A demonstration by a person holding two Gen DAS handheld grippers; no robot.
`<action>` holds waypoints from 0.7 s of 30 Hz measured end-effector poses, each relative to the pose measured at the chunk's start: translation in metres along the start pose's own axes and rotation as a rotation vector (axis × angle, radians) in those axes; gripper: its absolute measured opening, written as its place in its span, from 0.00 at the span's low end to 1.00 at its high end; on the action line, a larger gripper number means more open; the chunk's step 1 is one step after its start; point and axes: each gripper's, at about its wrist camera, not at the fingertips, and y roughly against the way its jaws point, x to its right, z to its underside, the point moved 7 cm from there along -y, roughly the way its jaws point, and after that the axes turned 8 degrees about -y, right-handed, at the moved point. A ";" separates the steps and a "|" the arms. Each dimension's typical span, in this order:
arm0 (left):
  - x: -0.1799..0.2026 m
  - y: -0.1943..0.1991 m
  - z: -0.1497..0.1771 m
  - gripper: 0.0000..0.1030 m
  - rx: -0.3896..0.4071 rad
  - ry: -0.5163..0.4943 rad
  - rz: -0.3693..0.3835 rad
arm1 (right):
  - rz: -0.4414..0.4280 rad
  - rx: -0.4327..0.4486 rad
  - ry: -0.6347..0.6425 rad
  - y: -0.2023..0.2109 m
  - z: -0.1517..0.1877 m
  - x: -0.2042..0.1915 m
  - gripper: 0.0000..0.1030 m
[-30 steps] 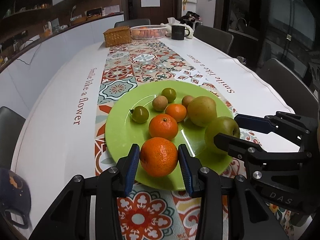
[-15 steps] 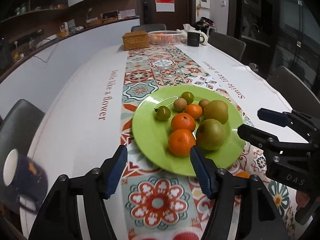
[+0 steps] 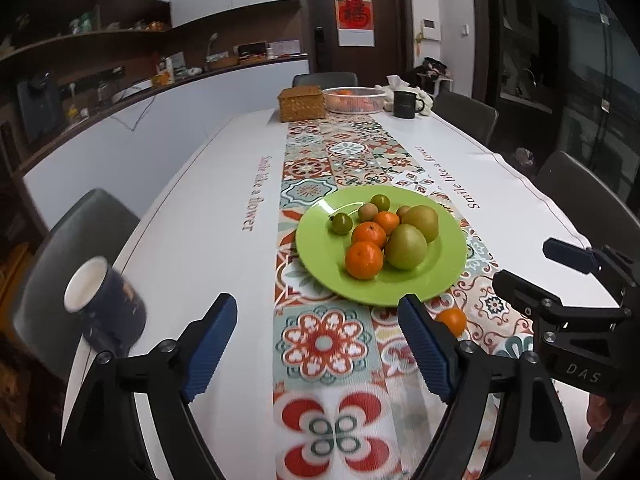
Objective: Organize fruits
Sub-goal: 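Move the right gripper to the last mandarin and close on it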
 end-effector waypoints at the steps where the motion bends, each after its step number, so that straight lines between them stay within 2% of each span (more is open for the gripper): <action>1: 0.000 0.003 0.004 0.81 -0.004 0.008 -0.001 | 0.003 -0.001 -0.001 0.003 0.003 0.000 0.77; 9: 0.004 0.022 0.030 0.83 -0.028 0.015 -0.015 | 0.007 -0.022 -0.011 0.023 0.026 0.000 0.77; 21: 0.003 0.013 0.057 0.84 -0.081 0.003 -0.056 | 0.028 -0.073 0.002 0.021 0.054 -0.005 0.77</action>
